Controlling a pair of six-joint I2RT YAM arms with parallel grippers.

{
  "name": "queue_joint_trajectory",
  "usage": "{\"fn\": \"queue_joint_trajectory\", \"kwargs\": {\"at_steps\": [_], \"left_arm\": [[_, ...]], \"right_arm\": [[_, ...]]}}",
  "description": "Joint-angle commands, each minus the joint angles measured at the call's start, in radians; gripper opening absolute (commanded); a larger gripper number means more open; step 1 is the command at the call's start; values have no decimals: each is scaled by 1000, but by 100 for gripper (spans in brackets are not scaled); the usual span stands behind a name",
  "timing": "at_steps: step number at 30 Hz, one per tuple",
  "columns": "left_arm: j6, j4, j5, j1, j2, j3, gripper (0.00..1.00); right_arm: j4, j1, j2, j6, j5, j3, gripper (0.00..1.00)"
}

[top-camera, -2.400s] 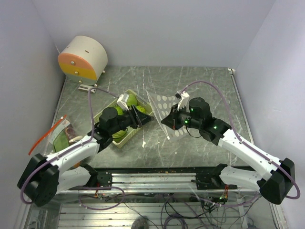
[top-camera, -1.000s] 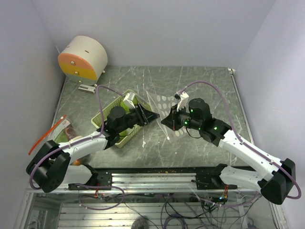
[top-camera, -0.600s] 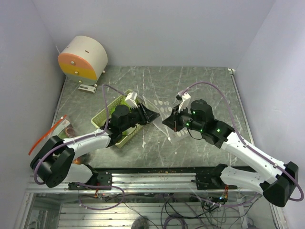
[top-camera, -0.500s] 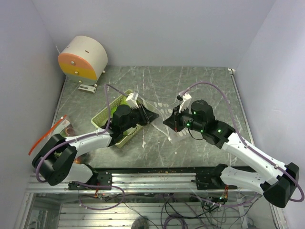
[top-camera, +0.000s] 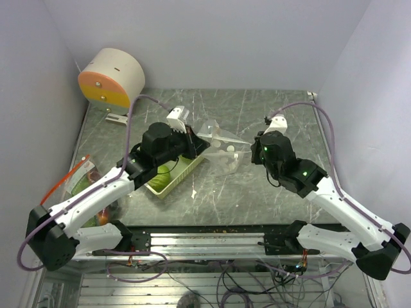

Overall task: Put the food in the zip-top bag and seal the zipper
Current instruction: Open the zipper of the food storage bag.

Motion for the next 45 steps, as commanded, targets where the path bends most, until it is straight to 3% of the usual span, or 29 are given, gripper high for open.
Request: {"fn": "queue_joint_trajectory", "kwargs": {"at_steps": [1,5,8,10,17,24,31,37,42,45], "left_arm": [[123,-264,-7,-3,-58,69,7],[104,-237,-8,-3,-86,38,7],[96,-221,-5,-3,-86,33,7],[93,-212,-3,-3,-86,37,7],[93,-195,2,-4,-74,58,7],[86,-172,18,-4,-62,52,7],[112,-215,18,-4,-50,121,7],[172,-325,3,-4,-66,215,7],[233,-447,-54,-4,-109,237,7],[251,-499,-82,-4,-138,219,7]], "right_arm": [[-51,2,-32,22,225,35,0],[138,1,-54,-78,-70,14,2],[216,2,-23,-118,-296,47,22],[231,2,9,-127,-389,76,30],[248,16,114,-136,-461,125,53],[215,64,208,-141,-423,171,55],[151,150,311,-131,-165,202,53],[43,188,364,-60,159,216,41],[-199,189,372,140,545,259,36],[-328,188,357,264,678,279,36]]}}
